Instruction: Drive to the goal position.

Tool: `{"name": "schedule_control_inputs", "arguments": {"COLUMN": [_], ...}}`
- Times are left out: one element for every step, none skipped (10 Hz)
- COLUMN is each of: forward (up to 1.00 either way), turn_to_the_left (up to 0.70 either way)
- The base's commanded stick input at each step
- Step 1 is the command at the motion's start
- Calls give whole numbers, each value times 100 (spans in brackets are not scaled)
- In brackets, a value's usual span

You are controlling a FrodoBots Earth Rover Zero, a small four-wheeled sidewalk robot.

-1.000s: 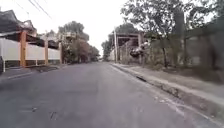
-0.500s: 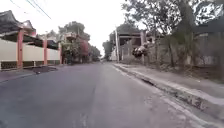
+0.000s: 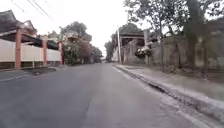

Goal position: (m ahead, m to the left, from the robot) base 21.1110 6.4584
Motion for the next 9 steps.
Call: {"name": "schedule_control_inputs", "arguments": {"forward": [100,100,100,100,100,100,100,100,100], "turn_to_the_left": [0,0,0,0,0,0,0,0,0]}}
